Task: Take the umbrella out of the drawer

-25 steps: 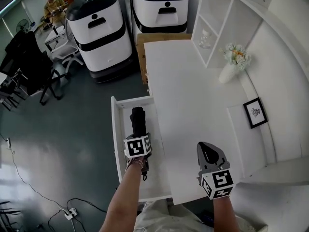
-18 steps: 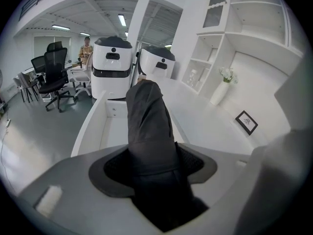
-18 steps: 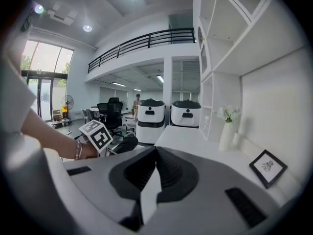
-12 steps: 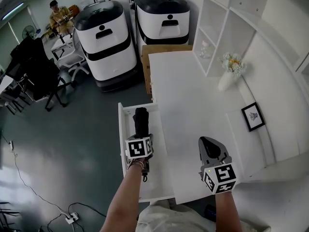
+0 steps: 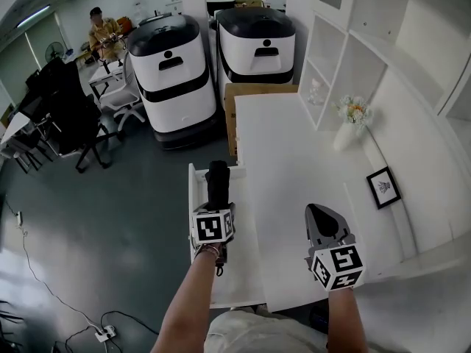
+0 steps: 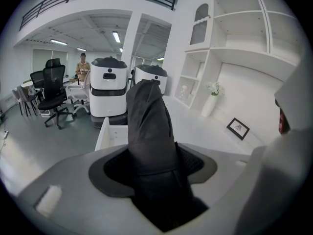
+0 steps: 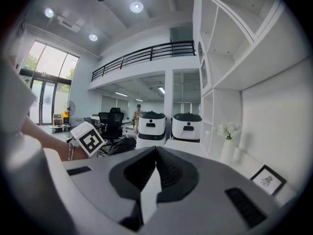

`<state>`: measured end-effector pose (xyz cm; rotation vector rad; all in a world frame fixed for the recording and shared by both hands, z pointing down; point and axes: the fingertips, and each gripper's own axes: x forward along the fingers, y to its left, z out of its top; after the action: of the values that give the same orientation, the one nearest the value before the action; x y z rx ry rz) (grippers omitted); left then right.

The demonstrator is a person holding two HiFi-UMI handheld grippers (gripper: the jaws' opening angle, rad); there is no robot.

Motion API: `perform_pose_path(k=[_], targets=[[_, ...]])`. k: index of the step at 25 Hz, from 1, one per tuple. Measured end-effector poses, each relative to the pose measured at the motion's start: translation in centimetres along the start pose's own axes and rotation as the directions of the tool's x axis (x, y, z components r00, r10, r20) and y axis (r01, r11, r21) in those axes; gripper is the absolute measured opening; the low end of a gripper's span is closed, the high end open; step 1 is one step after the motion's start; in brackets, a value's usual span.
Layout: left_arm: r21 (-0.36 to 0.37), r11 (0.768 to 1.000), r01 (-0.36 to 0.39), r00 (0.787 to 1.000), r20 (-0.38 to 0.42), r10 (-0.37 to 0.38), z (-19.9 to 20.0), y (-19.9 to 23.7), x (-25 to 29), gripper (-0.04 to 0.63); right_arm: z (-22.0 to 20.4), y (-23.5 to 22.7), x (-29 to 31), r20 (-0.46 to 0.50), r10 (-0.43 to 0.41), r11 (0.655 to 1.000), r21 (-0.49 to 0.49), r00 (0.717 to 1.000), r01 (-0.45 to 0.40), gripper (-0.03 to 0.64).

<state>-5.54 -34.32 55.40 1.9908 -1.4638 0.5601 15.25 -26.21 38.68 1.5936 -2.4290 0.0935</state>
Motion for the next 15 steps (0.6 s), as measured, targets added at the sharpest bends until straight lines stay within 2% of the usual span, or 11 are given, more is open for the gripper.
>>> perform_pose_path(k=[10, 15], targets=[[0.032, 0.999, 0.018, 0.991, 0.133, -0.022, 3.2, -0.9, -4.3, 0.279, 3.5, 0.4, -1.2, 0.085, -0.003, 1.0, -0.019, 0.996, 0.005, 0.008], [0.103, 0.995, 0.017, 0.972, 0.231, -0.041, 5.4, -1.7, -6.9, 0.281, 5.0, 0.4, -1.9, 0.119, -0.009, 1.0, -0.026, 0.993, 0.012, 0.008]])
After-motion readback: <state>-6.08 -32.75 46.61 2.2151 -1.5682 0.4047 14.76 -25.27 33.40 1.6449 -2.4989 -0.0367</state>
